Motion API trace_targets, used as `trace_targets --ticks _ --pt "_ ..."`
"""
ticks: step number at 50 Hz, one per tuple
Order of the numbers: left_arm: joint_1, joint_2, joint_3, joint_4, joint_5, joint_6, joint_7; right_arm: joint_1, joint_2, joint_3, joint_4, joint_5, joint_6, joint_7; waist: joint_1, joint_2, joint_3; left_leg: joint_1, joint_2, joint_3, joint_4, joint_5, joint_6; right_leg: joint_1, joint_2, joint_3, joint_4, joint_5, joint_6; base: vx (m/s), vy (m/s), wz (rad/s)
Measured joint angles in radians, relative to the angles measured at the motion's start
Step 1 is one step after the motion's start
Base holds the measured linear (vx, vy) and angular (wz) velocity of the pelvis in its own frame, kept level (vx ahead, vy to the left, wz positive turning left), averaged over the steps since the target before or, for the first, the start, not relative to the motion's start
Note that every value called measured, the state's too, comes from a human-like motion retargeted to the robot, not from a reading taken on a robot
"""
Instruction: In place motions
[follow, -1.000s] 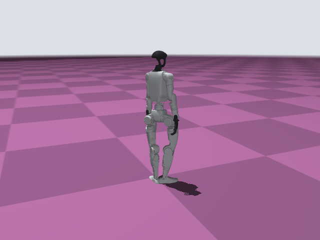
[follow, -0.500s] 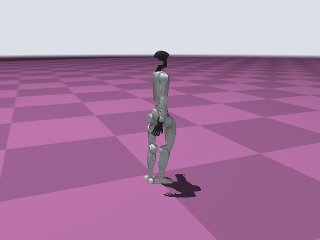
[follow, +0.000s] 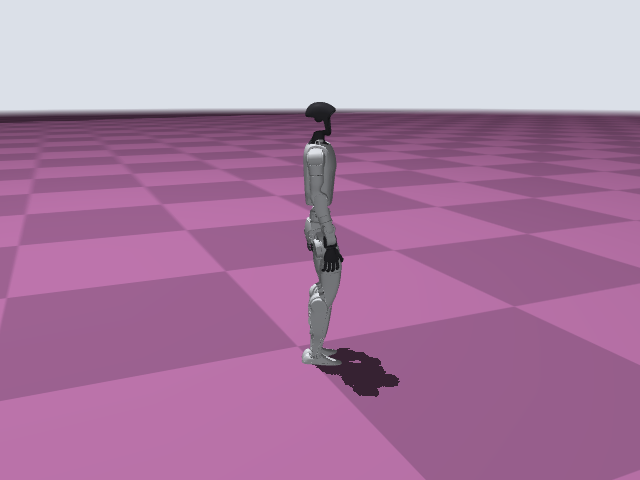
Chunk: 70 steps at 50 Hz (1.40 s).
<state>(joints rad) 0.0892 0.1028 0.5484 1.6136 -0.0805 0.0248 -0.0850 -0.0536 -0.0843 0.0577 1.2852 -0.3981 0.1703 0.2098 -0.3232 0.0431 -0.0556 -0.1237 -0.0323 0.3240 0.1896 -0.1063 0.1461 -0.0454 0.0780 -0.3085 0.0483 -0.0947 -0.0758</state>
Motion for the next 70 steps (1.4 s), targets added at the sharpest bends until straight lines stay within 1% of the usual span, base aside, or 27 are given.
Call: trace_targets --ticks 2,5,8,11,17,25,30,33,38,40,42,45,50,53,55,57,59,60,61,62,63,65,67,68,70 --pt "0.014 0.017 -0.02 -0.013 0.03 0.007 -0.013 0.005 0.01 0.002 0.01 0.027 0.004 -0.016 -0.054 -0.003 0.01 0.004 0.001 -0.029 0.002 -0.004 -0.018 0.006 -0.004 -0.027 -0.005 -0.001 0.001 -0.03 -0.01 0.09" --pt "0.018 0.048 -0.082 -0.027 0.089 0.017 -0.03 0.025 0.004 0.0 0.027 0.054 0.0 -0.007 -0.031 -0.013 0.023 0.025 0.005 0.005 -0.034 0.009 -0.013 0.006 0.0 0.006 0.006 0.001 -0.004 0.01 -0.01 -0.46" --pt "0.014 0.061 -0.119 -0.051 0.162 0.027 -0.035 0.057 -0.009 -0.004 0.035 0.027 0.001 0.024 0.0 -0.018 0.021 0.038 0.004 0.03 -0.046 0.005 -0.015 -0.003 -0.002 0.027 0.013 0.005 -0.004 0.03 0.0 -0.43" --pt "0.017 0.069 -0.141 -0.073 0.181 0.019 -0.047 0.067 -0.013 -0.002 0.049 -0.007 0.013 0.009 -0.004 -0.019 0.026 0.033 0.009 0.038 -0.041 0.0 -0.017 -0.006 -0.002 0.028 0.008 0.011 -0.005 0.0 0.0 -0.11" --pt "0.023 0.068 -0.14 -0.066 0.19 0.029 -0.061 0.067 -0.015 0.0 0.064 -0.015 0.019 0.008 -0.01 -0.022 0.04 0.047 0.012 0.06 -0.049 -0.004 -0.018 -0.01 0.002 0.05 0.013 0.016 -0.007 -0.01 0.01 -0.14" --pt "0.032 0.053 -0.142 -0.048 0.188 0.032 -0.064 0.06 -0.015 -0.007 0.058 -0.005 0.007 0.012 0.002 -0.022 0.028 0.063 0.017 0.089 -0.054 -0.015 -0.023 -0.008 0.003 0.072 0.011 0.02 -0.004 0.0 0.0 -0.08" --pt "0.024 0.046 -0.152 -0.062 0.195 0.038 -0.078 0.055 -0.017 -0.014 0.084 0.007 0.012 0.003 0.013 -0.02 0.022 0.066 0.023 0.092 -0.044 -0.02 -0.027 0.0 0.005 0.065 0.01 0.019 -0.004 0.0 0.0 0.0" --pt "0.011 0.044 -0.164 -0.087 0.211 0.04 -0.085 0.055 -0.025 -0.009 0.109 0.02 0.016 -0.002 0.031 -0.019 0.02 0.059 0.02 0.085 -0.04 -0.003 -0.024 0.004 0.0 0.036 0.01 0.017 -0.004 0.01 0.02 0.07" --pt "-0.008 0.031 -0.207 -0.188 0.261 0.036 -0.086 0.041 -0.053 -0.006 0.161 0.061 0.037 0.012 0.112 -0.03 0.031 0.028 -0.016 0.037 -0.033 0.028 0.004 0.001 -0.038 -0.038 0.034 -0.002 -0.002 0.03 0.11 0.57" --pt "-0.01 0.023 -0.22 -0.225 0.276 0.024 -0.076 0.031 -0.069 -0.003 0.177 0.073 0.044 0.015 0.157 -0.041 0.046 0.02 -0.032 0.021 -0.037 0.025 0.014 0.003 -0.058 -0.071 0.05 -0.021 0.0 0.04 0.17 1.18" --pt "-0.018 0.016 -0.23 -0.246 0.282 0.021 -0.078 0.016 -0.081 -0.005 0.186 0.064 0.05 0.01 0.186 -0.049 0.062 0.018 -0.032 0.039 -0.042 0.007 0.02 0.002 -0.08 -0.122 0.074 -0.048 0.005 -0.01 0.15 1.87" --pt "-0.016 0.008 -0.23 -0.257 0.283 0.021 -0.095 0.009 -0.1 0.0 0.185 0.026 0.049 -0.005 0.217 -0.059 0.078 0.023 -0.023 0.087 -0.055 -0.02 0.013 0.017 -0.117 -0.221 0.092 -0.085 0.019 0.07 0.23 2.46" --pt "-0.005 0.014 -0.182 -0.235 0.256 0.029 -0.096 0.031 -0.124 -0.02 0.17 -0.032 0.035 -0.056 0.254 -0.077 0.068 0.017 -0.003 0.211 -0.072 -0.065 0.0 0.061 -0.172 -0.441 0.085 -0.132 0.059 0.11 0.26 3.0" --pt "-0.014 0.032 -0.154 -0.21 0.232 0.031 -0.092 0.049 -0.13 -0.039 0.17 -0.035 0.032 -0.074 0.274 -0.088 0.059 0.027 0.015 0.309 -0.086 -0.091 -0.019 0.087 -0.193 -0.571 0.078 -0.149 0.093 0.11 0.31 3.07" --pt "-0.022 0.051 -0.144 -0.194 0.219 0.035 -0.09 0.061 -0.13 -0.056 0.173 -0.045 0.032 -0.079 0.28 -0.094 0.048 0.041 0.037 0.414 -0.093 -0.098 -0.04 0.106 -0.201 -0.678 0.072 -0.157 0.124 0.11 0.28 3.46" --pt "-0.031 0.067 -0.14 -0.184 0.214 0.036 -0.078 0.07 -0.126 -0.067 0.174 -0.06 0.035 -0.078 0.285 -0.096 0.039 0.06 0.059 0.508 -0.104 -0.077 -0.057 0.126 -0.201 -0.764 0.07 -0.158 0.152 0.14 0.32 3.17" --pt "-0.038 0.076 -0.14 -0.179 0.209 0.035 -0.065 0.076 -0.121 -0.071 0.173 -0.074 0.036 -0.077 0.298 -0.092 0.037 0.068 0.073 0.551 -0.123 -0.004 -0.075 0.148 -0.194 -0.832 0.072 -0.157 0.175 0.16 0.35 2.5" --pt "-0.04 0.079 -0.139 -0.177 0.206 0.034 -0.06 0.078 -0.118 -0.07 0.171 -0.081 0.036 -0.077 0.306 -0.089 0.038 0.069 0.076 0.554 -0.135 0.051 -0.081 0.16 -0.189 -0.859 0.074 -0.155 0.184 0.19 0.35 2.1" --pt "-0.039 0.076 -0.138 -0.176 0.204 0.033 -0.059 0.08 -0.116 -0.071 0.167 -0.089 0.035 -0.078 0.314 -0.086 0.039 0.065 0.069 0.523 -0.15 0.09 -0.085 0.174 -0.184 -0.884 0.078 -0.153 0.193 0.2 0.3 1.98" --pt "-0.037 0.073 -0.137 -0.174 0.202 0.031 -0.058 0.082 -0.114 -0.072 0.162 -0.098 0.035 -0.078 0.321 -0.083 0.038 0.061 0.061 0.491 -0.161 0.113 -0.085 0.187 -0.182 -0.907 0.082 -0.148 0.2 0.22 0.26 1.87" --pt "-0.034 0.066 -0.136 -0.171 0.201 0.031 -0.058 0.086 -0.111 -0.074 0.156 -0.106 0.034 -0.078 0.325 -0.082 0.034 0.057 0.047 0.458 -0.164 0.107 -0.076 0.198 -0.185 -0.926 0.087 -0.139 0.204 0.25 0.32 1.53" --pt "-0.028 0.048 -0.129 -0.158 0.195 0.03 -0.062 0.094 -0.103 -0.076 0.137 -0.114 0.033 -0.075 0.358 -0.08 0.03 0.044 0.03 0.425 -0.168 0.105 -0.059 0.212 -0.192 -0.911 0.101 -0.105 0.186 0.26 0.35 1.03" --pt "-0.027 0.027 -0.126 -0.142 0.19 0.03 -0.064 0.098 -0.092 -0.092 0.115 -0.099 0.025 -0.075 0.36 -0.058 0.029 0.036 0.029 0.361 -0.174 0.107 -0.047 0.224 -0.2 -0.873 0.145 -0.043 0.133 0.17 0.23 1.33" --pt "-0.028 0.016 -0.125 -0.134 0.185 0.029 -0.063 0.098 -0.088 -0.103 0.106 -0.088 0.015 -0.073 0.349 -0.036 0.029 0.03 0.04 0.32 -0.177 0.112 -0.043 0.227 -0.207 -0.846 0.186 -0.021 0.102 0.18 0.2 1.71" --pt "-0.022 0.0 -0.125 -0.12 0.175 0.024 -0.063 0.105 -0.081 -0.114 0.091 -0.07 -0.013 -0.058 0.308 0.011 0.027 0.018 0.061 0.232 -0.185 0.13 -0.032 0.204 -0.226 -0.736 0.297 -0.006 0.048 0.25 0.16 1.98"
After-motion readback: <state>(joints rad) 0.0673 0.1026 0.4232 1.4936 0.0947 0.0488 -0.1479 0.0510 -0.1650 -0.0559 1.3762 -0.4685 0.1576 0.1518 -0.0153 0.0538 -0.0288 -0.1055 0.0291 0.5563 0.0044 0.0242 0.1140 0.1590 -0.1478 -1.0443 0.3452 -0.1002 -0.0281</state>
